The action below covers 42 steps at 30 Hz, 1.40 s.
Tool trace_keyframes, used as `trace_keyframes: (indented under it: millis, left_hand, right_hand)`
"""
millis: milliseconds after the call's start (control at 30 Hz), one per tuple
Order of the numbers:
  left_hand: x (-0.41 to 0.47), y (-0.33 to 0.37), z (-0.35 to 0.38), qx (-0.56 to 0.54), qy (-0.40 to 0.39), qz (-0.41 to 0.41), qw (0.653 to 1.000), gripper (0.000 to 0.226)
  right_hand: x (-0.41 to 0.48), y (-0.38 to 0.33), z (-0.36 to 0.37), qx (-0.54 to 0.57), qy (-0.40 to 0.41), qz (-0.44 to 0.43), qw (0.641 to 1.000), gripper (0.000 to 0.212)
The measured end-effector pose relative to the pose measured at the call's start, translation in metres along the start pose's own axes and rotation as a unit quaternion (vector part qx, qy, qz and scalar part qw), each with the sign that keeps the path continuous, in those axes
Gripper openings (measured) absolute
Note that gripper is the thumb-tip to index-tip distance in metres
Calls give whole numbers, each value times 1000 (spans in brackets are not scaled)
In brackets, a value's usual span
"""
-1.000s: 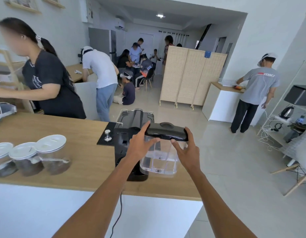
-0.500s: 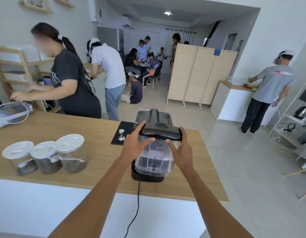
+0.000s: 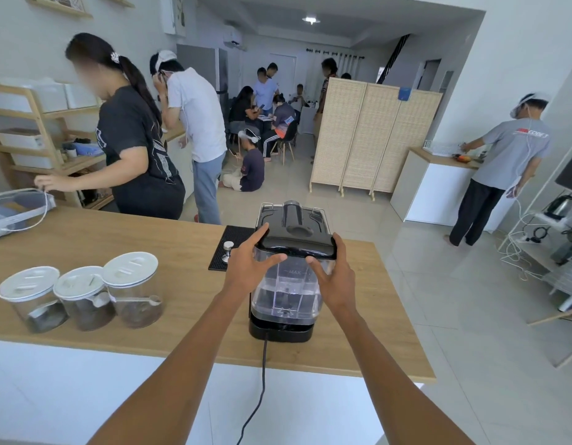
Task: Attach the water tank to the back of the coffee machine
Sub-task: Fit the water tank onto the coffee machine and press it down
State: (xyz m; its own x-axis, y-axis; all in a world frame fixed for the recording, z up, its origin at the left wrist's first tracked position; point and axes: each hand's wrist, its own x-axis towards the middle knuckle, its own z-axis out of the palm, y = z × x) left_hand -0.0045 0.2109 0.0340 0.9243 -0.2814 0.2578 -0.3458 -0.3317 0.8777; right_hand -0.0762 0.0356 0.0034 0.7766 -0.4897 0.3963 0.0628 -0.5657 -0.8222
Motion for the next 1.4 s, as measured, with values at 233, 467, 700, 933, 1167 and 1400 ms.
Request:
trace_keyframes:
  millis: [233,467,700,933,1167,1400]
  left_hand:
    - [10,-6,4,-5,-2,-14,1000,86]
    - [19,-13,9,-6,19,-6,1000,84]
    - [15,-19,12,-1,26,-7,1000,82]
    - [18,-27,16,-31,38,-10,999,85]
    - [18,-36,20,-31,44,2,999,87]
    - [19,-49,22,-45,39,10,998,90]
  right_hand:
    - [11,9,5,2,2,12,1000,88]
    - [22,13,11,7,5,13,1000,87]
    - [18,26,19,10,7,30,999,91]
    - [20,34,22,21,11,27,999,92]
    - [16,39,26,21,11,34,999,90]
    - [12,41,27,32,10,33,999,88]
